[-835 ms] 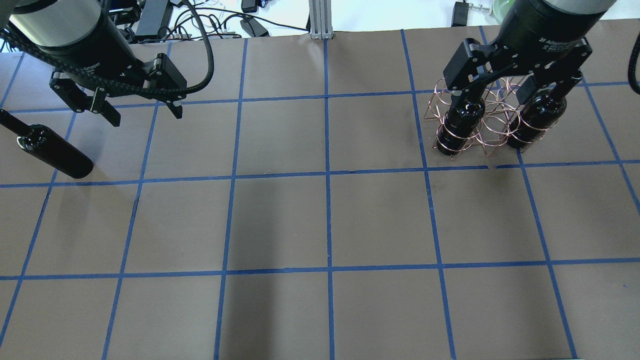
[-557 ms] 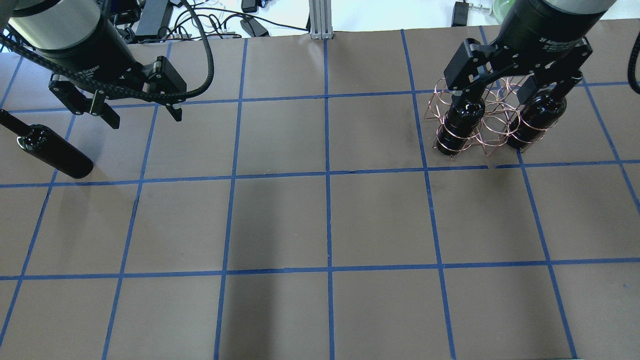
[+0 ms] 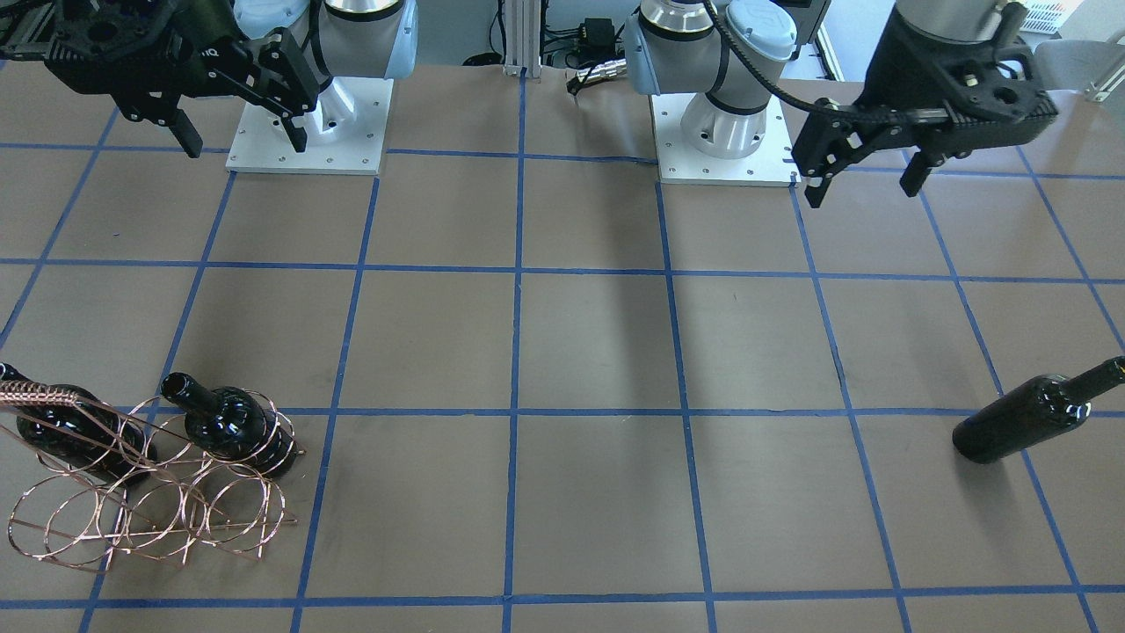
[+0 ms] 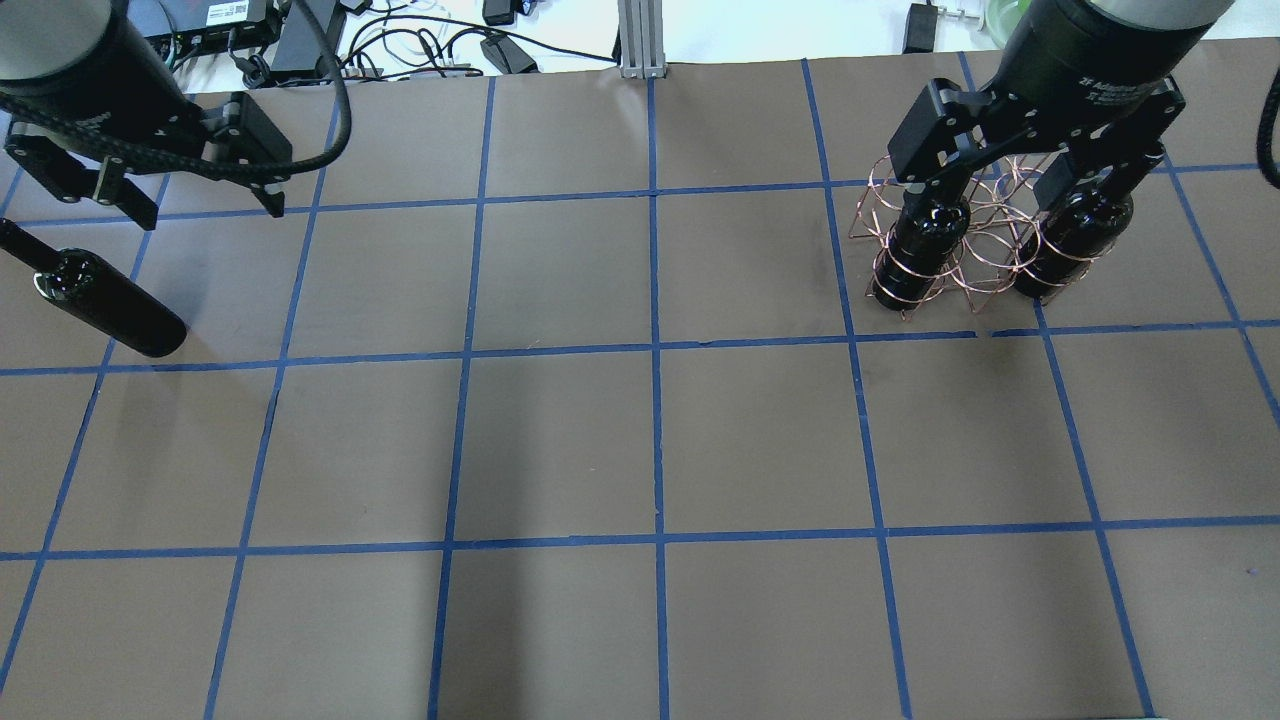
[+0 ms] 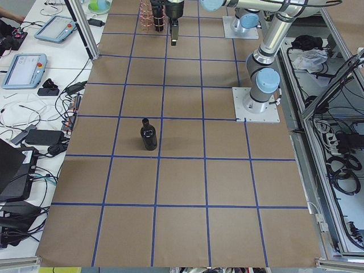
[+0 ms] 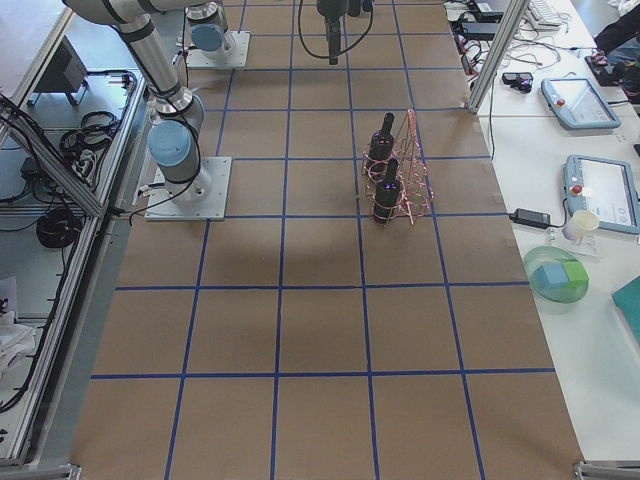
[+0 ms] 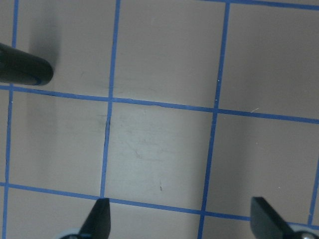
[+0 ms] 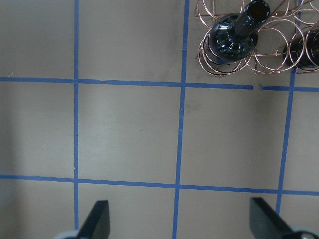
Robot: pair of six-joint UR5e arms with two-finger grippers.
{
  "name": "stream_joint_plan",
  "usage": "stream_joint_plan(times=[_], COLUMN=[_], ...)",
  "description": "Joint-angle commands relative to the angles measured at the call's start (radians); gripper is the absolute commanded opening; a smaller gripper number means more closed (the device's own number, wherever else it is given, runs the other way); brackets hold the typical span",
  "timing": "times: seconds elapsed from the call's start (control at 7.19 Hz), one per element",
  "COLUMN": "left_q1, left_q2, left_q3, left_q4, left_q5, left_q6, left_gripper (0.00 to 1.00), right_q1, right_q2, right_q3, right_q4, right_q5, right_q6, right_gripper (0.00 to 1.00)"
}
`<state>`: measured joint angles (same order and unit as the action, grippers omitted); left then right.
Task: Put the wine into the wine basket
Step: 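Lower the left gripper over the black wine bottle's end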
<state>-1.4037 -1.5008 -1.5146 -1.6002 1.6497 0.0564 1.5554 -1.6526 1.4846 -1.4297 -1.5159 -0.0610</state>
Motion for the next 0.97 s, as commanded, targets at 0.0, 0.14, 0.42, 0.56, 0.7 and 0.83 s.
stream_joint_plan(times=[0.0, 0.14, 0.42, 0.56, 0.7, 0.83], left_q1=[0.266, 0.404, 0.567, 0.587, 0.595, 0.607], left_q2=[-0.019, -0.038, -0.100, -0.137, -0.183, -0.228], left_q3=[-0.010, -0.022, -0.036, -0.036, -0.035, -0.036], left_q4=[0.040, 0.043, 0.159, 0.189, 0.294, 0.315], left_q5=[-0.086, -0.114, -0.177, -0.204, -0.232, -0.363], left_q6=[0.359, 0.552, 0.852, 0.911, 0.948, 0.965], left_gripper=[1.00, 1.00, 0.99, 0.99, 0.98, 0.97], right_q1=[0.000, 0.000, 0.000, 0.002, 0.000, 0.000], right_q2=[-0.001, -0.003, -0.004, 0.002, 0.002, 0.005], right_q3=[0.006, 0.006, 0.019, 0.020, 0.020, 0.020], right_q4=[-0.001, -0.001, -0.008, -0.006, -0.008, -0.008], right_q5=[-0.001, -0.003, -0.001, -0.006, -0.006, -0.006], right_q6=[0.003, 0.001, 0.018, 0.018, 0.018, 0.017], right_gripper=[1.00, 1.00, 1.00, 1.00, 1.00, 1.00])
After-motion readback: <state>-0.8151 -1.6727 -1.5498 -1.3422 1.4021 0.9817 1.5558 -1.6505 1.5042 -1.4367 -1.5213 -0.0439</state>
